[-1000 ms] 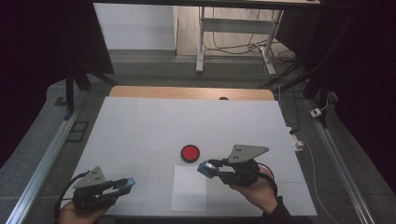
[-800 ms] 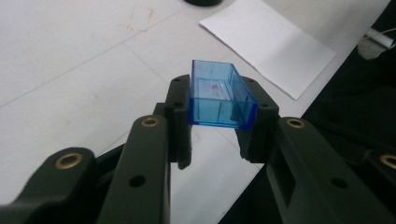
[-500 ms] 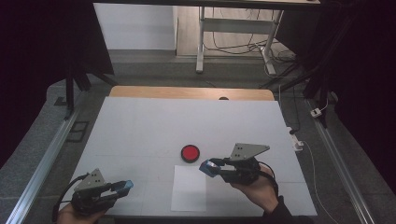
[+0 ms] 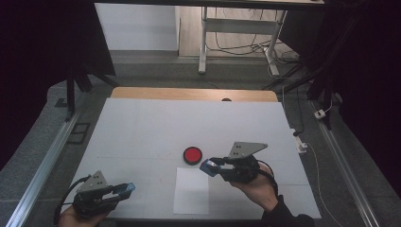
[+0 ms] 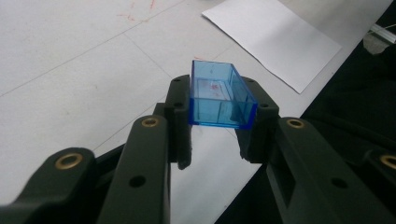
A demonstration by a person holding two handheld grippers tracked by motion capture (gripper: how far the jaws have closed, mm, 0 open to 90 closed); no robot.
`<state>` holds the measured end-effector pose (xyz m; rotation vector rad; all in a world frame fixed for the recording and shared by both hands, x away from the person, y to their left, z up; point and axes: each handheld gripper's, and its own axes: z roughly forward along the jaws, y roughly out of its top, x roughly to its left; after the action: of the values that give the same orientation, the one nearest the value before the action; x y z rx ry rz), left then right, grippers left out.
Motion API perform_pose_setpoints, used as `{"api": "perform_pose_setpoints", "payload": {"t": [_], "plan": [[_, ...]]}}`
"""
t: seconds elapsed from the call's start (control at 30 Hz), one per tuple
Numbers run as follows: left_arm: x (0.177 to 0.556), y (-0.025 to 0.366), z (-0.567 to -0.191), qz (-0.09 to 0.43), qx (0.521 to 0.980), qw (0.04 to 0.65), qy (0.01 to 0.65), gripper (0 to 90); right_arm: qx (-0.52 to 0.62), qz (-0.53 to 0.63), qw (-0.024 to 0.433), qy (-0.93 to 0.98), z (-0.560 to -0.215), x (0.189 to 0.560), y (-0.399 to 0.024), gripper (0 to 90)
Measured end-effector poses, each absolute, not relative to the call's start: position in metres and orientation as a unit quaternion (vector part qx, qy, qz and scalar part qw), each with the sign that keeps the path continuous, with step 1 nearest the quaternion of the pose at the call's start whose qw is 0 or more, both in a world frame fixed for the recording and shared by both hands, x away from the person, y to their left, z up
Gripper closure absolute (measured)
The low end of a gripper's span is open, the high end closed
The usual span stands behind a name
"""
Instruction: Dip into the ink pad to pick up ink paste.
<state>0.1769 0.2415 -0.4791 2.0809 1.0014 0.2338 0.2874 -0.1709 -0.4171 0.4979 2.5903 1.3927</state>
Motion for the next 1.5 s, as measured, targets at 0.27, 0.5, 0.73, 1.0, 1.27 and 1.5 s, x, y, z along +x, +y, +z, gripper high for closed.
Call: {"api": "perform_pose_setpoints", "payload": {"t": [0.27,0.5,0.73,1.0,1.27,1.5], "plan": [[0.177,0.244,-0.479,0.09,0.818,0.405,0.399,68.5,0.171,0.459,0.08,0.868,-0.418,0.296,-0.165,70.4],[0.177,0.244,-0.479,0.09,0.817,0.406,0.399,68.5,0.177,0.451,0.079,0.871,-0.42,0.305,-0.158,70.4],[0.177,0.243,-0.479,0.09,0.818,0.405,0.398,68.5,0.184,0.442,0.079,0.874,-0.425,0.314,-0.15,70.4],[0.177,0.243,-0.479,0.091,0.818,0.406,0.398,68.5,0.191,0.435,0.081,0.876,-0.428,0.322,-0.143,70.4],[0.177,0.244,-0.479,0.091,0.817,0.407,0.398,68.5,0.197,0.427,0.081,0.879,-0.432,0.334,-0.135,70.4],[0.177,0.244,-0.479,0.091,0.817,0.407,0.399,68.5,0.194,0.412,0.084,0.886,-0.438,0.345,-0.126,70.4]]}}
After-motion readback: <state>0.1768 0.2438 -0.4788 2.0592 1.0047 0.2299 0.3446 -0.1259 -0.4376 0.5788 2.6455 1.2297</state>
